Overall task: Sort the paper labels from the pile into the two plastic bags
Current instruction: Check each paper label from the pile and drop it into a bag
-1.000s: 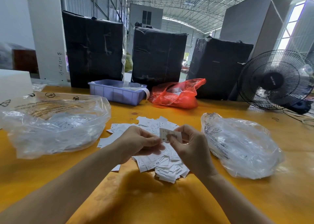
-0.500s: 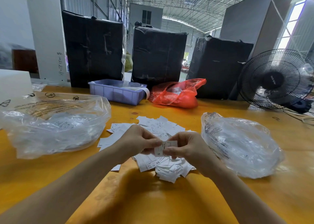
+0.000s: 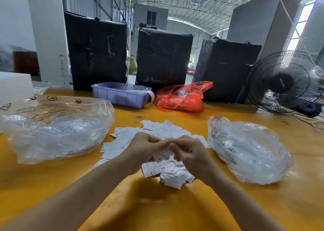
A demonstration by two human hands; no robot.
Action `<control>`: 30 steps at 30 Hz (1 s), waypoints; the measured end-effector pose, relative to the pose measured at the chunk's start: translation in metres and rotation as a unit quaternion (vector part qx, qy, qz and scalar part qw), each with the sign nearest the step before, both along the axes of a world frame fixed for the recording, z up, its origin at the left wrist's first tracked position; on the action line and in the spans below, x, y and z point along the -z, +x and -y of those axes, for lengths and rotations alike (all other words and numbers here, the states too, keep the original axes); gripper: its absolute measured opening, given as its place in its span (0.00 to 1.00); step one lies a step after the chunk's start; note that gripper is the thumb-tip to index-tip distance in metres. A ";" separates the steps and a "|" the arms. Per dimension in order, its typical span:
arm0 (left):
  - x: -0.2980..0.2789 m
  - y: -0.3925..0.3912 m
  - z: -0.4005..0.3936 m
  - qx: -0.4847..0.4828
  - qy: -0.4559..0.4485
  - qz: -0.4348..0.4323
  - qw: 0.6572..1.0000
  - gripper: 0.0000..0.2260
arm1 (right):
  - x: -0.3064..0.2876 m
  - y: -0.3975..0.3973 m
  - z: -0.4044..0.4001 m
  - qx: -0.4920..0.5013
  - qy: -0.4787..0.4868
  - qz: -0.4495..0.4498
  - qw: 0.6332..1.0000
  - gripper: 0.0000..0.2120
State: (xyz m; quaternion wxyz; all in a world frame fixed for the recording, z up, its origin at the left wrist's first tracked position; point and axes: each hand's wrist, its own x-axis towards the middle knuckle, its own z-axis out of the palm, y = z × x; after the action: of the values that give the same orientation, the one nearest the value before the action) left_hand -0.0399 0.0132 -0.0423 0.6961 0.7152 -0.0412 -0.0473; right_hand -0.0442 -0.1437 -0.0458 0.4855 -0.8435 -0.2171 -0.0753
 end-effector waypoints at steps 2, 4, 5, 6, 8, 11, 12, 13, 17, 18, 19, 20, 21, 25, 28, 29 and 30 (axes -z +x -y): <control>0.002 -0.001 0.003 -0.016 0.011 0.005 1.000 0.08 | -0.002 -0.002 -0.003 -0.025 -0.029 -0.036 0.999 0.10; 0.002 0.000 0.005 -0.038 0.003 0.004 0.999 0.08 | -0.003 -0.003 -0.004 -0.034 -0.006 -0.052 0.998 0.17; 0.002 0.000 0.005 -0.046 -0.010 -0.001 0.999 0.08 | -0.002 -0.002 -0.002 -0.025 0.006 -0.042 0.999 0.24; 0.001 0.000 0.006 -0.053 -0.027 -0.009 0.998 0.08 | -0.002 -0.002 -0.001 -0.016 0.008 -0.024 1.000 0.27; -0.001 0.000 0.007 -0.065 -0.064 -0.024 0.996 0.08 | -0.001 -0.002 0.000 -0.008 0.021 0.003 1.000 0.24; -0.002 -0.001 0.007 -0.079 -0.081 -0.041 0.993 0.08 | -0.001 -0.001 -0.001 0.008 0.067 -0.001 0.998 0.15; -0.003 -0.001 0.007 -0.077 -0.084 -0.049 0.992 0.09 | -0.001 -0.001 0.000 0.019 0.084 -0.008 0.996 0.12; -0.004 -0.001 0.007 -0.071 -0.085 -0.056 0.992 0.09 | -0.001 0.000 0.001 0.026 0.099 -0.015 0.995 0.10; -0.004 -0.002 0.007 -0.053 -0.075 -0.063 0.994 0.10 | -0.005 0.000 0.005 0.001 0.117 -0.064 0.991 0.02; -0.003 -0.002 0.006 -0.048 -0.074 -0.062 0.994 0.09 | -0.005 0.000 0.005 -0.006 0.111 -0.076 0.991 0.01; -0.003 -0.002 0.006 -0.043 -0.072 -0.064 0.994 0.09 | -0.006 -0.001 0.005 -0.004 0.106 -0.082 0.991 0.01; -0.003 -0.001 0.006 -0.038 -0.070 -0.068 0.994 0.10 | -0.006 0.000 0.005 0.006 0.105 -0.085 0.991 0.02; -0.003 -0.001 0.006 -0.033 -0.067 -0.073 0.994 0.12 | -0.006 0.000 0.006 0.018 0.113 -0.090 0.989 0.03; -0.003 0.002 0.001 -0.007 -0.043 -0.081 0.996 0.16 | -0.009 0.002 0.012 0.043 0.216 -0.169 0.961 0.05; -0.002 0.003 -0.004 0.027 -0.021 -0.092 0.995 0.13 | -0.010 0.003 0.013 0.066 0.285 -0.215 0.932 0.02; -0.001 0.003 -0.005 0.035 -0.016 -0.096 0.995 0.13 | -0.009 0.004 0.013 0.072 0.300 -0.221 0.925 0.03; -0.001 0.004 -0.006 0.040 -0.012 -0.099 0.994 0.13 | -0.009 0.004 0.012 0.077 0.310 -0.225 0.921 0.05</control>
State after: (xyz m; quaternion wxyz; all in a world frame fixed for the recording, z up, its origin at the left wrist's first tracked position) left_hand -0.0361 0.0191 -0.0415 0.7029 0.6963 -0.0016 -0.1453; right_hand -0.0402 -0.1558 -0.0372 0.7513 -0.6597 -0.0027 0.0155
